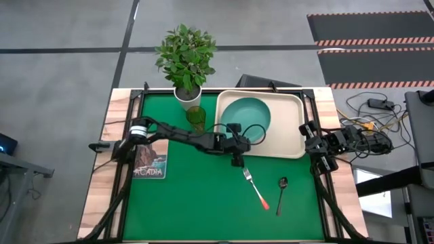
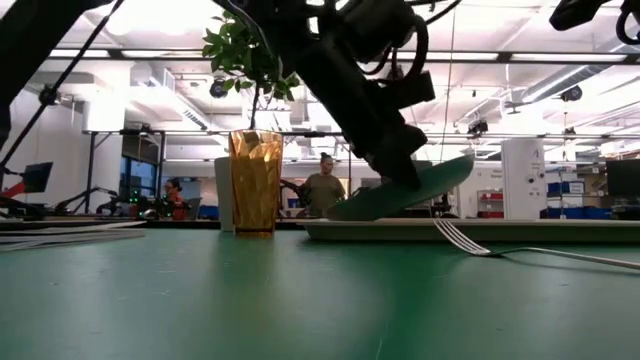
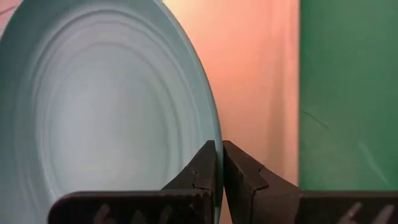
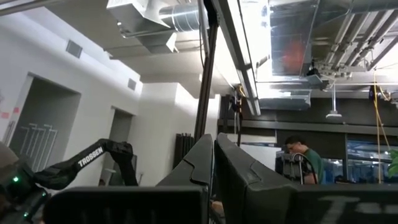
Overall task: Pick and place plate/cup/fork/spoon on tray
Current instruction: Put the green plate on the white tray
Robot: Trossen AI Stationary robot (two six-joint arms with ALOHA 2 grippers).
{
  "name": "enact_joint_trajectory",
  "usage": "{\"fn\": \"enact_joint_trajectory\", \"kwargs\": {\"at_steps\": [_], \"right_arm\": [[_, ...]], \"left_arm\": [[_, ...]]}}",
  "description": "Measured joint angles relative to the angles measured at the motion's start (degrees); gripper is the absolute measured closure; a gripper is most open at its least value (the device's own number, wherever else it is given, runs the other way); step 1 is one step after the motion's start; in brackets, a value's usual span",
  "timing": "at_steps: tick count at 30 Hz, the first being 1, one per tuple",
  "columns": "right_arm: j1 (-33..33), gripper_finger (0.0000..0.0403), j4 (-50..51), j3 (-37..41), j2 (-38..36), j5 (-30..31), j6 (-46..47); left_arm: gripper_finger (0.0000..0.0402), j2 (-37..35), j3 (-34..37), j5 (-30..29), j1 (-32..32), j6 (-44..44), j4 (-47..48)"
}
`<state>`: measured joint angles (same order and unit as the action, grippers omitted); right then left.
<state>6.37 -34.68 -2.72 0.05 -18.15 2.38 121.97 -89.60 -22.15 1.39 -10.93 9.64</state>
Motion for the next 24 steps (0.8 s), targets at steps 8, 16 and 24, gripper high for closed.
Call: {"fn": "enact_joint_trajectory", "kwargs": {"at_steps": [8,16,24], "right_arm": [[0.0,0.0394,0.13,-0.02,0.09,0.06,0.12],[0.0,0.0394,0.24,0.0,0.09,0.06,0.15],[0.0,0.0394,0.24,-0.02,0.09,0.06,0.15]], "left_arm": [[0.0401,0.58,0.81,0.82,-2.62,-0.1,-1.9],[0.0401,0.66,1.14,2.86,-3.41,-0.12,-1.75],[0.039,0.66,1.67,4.37,-3.81,0.06,-2.26]]}}
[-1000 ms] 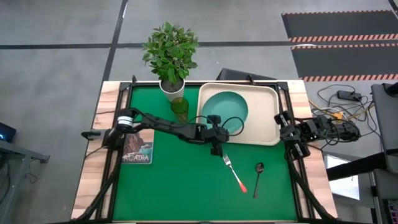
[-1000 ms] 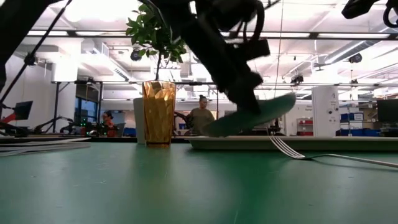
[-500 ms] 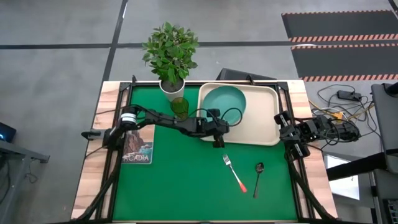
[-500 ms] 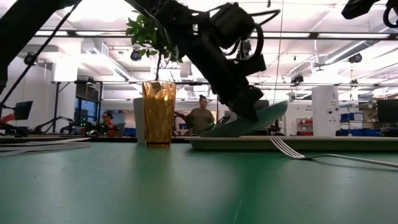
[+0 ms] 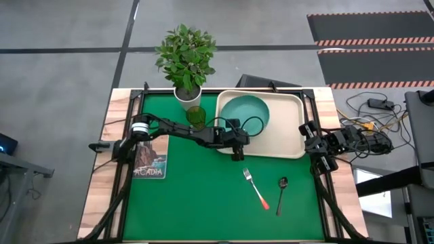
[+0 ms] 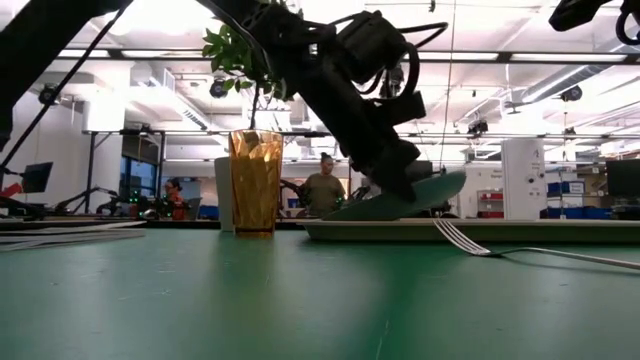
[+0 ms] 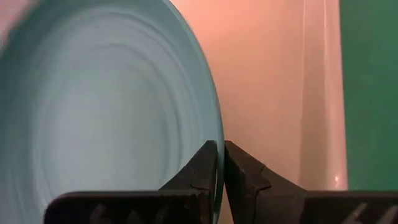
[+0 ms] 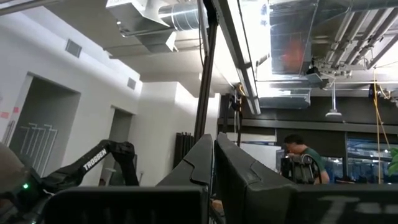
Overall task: Pick and place plate/cup/fork/spoon on tray
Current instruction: Put the green plate on the white tray, then put the black spoon to the right of the green plate on the white tray
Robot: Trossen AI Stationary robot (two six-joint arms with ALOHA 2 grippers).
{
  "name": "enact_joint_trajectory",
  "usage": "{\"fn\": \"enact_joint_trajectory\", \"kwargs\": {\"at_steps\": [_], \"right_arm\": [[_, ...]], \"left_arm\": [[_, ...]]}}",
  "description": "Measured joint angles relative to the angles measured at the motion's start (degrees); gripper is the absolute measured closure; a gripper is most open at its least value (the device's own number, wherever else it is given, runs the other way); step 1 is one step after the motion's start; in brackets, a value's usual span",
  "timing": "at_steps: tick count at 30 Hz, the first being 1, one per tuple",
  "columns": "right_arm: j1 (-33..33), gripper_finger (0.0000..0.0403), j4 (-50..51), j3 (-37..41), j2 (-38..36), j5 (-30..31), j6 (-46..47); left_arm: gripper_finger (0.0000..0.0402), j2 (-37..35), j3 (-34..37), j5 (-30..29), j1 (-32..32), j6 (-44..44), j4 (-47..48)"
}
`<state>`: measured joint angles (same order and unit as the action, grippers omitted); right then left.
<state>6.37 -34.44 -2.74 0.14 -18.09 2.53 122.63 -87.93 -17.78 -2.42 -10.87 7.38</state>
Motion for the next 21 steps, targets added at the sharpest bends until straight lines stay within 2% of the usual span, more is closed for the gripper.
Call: {"fn": "enact_joint_trajectory", "kwargs": {"at_steps": [8,21], "right_arm": [[0.0,0.0394,0.09,0.0,0.0,-0.02,0.54],[-0.02,0.0394,1.03,-0.02,0.0,0.09,0.54]], "left_arm": [[0.0327,0.0,0.23,0.16,-0.52,1.57,-1.28],[0.0272,-0.02,0.12,2.84,-0.63,3.21,-1.38]]}}
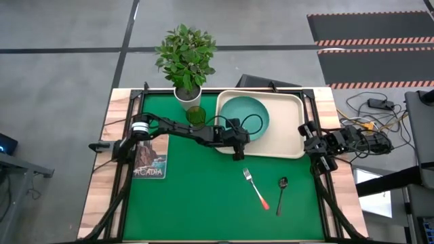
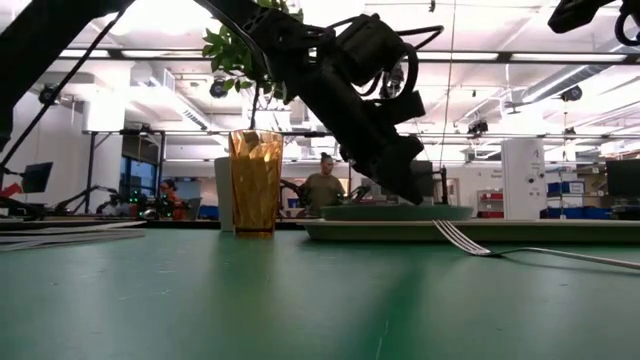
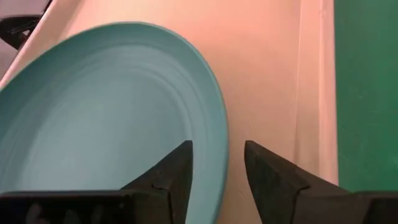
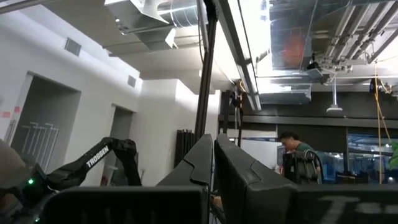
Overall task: Pick and place plate/cup/fork/spoon on tray
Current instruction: Put the black spoon to the right of the green plate on the white tray
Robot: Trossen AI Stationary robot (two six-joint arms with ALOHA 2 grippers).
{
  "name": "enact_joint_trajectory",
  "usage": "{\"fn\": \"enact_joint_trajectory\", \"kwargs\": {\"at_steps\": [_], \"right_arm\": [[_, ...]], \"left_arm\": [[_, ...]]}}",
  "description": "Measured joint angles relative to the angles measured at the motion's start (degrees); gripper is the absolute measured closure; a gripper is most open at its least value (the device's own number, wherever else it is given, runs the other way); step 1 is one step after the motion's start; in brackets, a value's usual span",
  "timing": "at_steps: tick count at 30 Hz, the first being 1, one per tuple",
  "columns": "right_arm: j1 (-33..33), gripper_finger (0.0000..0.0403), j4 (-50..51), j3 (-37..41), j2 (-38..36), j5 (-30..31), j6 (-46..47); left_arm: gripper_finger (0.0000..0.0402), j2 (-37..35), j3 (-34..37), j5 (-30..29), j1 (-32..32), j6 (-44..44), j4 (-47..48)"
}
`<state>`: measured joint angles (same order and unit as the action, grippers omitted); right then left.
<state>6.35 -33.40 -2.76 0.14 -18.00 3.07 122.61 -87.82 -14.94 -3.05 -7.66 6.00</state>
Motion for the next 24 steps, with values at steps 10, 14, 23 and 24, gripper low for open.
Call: {"fn": "enact_joint_trajectory", "kwargs": {"at_steps": [10,14,23,24], "right_arm": [[0.0,0.0394,0.51,-0.06,1.5,3.39,6.93],[0.0,0.0394,1.44,-0.09,4.82,6.23,9.42],[0.1,0.0394,1.05,-0.29,15.5,15.3,14.19],[0.16,0.0394,1.07,-0.57,16.69,16.12,15.13]], "left_arm": [[0.0264,-7.91,0.2,0.16,3.97,-2.94,1.61],[0.0273,-13.86,0.64,0.15,8.33,-7.1,2.81],[0.0301,-30.52,11.13,-0.57,17.31,-9.3,1.24],[0.0303,-32.38,12.78,-0.7,17.95,-9.22,-0.07]]}}
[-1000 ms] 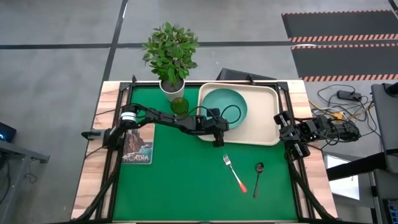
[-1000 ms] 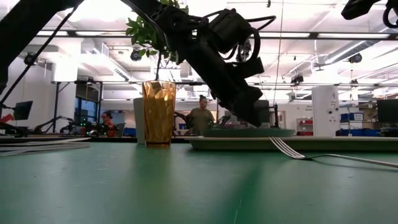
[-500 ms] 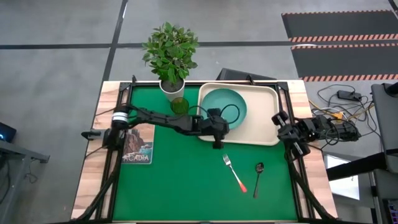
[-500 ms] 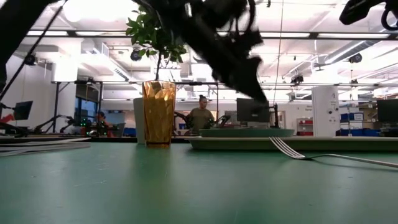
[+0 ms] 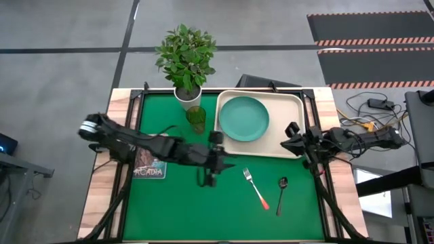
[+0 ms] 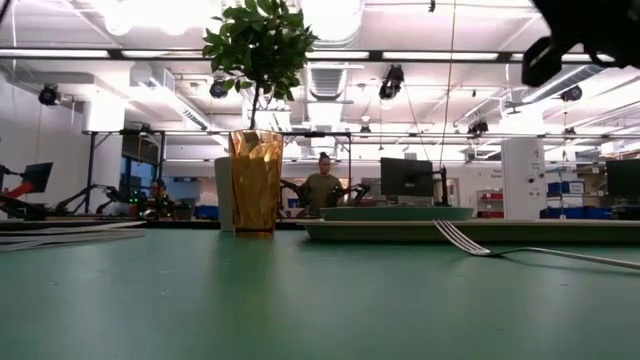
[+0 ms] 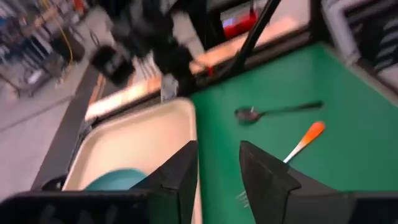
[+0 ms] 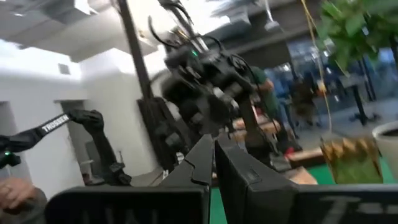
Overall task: Pick and place plate/cup/fork/spoon on tray
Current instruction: Put the black spoon to the right of the green plate on the white tray
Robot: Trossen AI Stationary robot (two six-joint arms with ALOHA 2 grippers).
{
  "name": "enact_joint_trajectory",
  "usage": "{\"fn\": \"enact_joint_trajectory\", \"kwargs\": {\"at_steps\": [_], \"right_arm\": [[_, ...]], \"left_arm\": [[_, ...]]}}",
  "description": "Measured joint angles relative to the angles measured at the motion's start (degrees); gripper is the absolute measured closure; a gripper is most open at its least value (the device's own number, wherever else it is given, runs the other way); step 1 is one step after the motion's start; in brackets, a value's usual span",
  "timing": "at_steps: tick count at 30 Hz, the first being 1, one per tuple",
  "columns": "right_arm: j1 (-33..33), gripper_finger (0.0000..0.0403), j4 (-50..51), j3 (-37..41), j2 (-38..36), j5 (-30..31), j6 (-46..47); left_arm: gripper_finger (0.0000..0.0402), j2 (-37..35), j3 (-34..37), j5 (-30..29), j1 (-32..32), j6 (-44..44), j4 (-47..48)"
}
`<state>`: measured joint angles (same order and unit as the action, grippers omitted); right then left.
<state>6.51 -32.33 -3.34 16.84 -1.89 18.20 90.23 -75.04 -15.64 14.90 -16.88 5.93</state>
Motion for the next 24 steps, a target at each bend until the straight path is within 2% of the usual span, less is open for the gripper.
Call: {"fn": "enact_joint_trajectory", "kwargs": {"at_steps": [6,13,21,24], "right_arm": [[1.45,0.0394,-0.13,-3.5,8.27,2.68,4.89],[6.38,0.0394,0.52,-9.93,19.65,6.51,11.11],[12.57,0.0394,3.49,-19.0,34.76,7.26,22.41],[15.49,0.0394,10.27,-23.54,40.45,8.04,29.3]], "left_arm": [[0.0307,-9.08,10.08,-1.67,1.71,0.03,-6.6],[0.0307,-17.22,20.17,-2.37,1.72,1.57,-11.77],[0.0307,-23.87,26.85,-2.47,1.72,1.58,-14.47],[0.0307,-25.54,27.87,-2.46,1.72,1.57,-14.55]]}}
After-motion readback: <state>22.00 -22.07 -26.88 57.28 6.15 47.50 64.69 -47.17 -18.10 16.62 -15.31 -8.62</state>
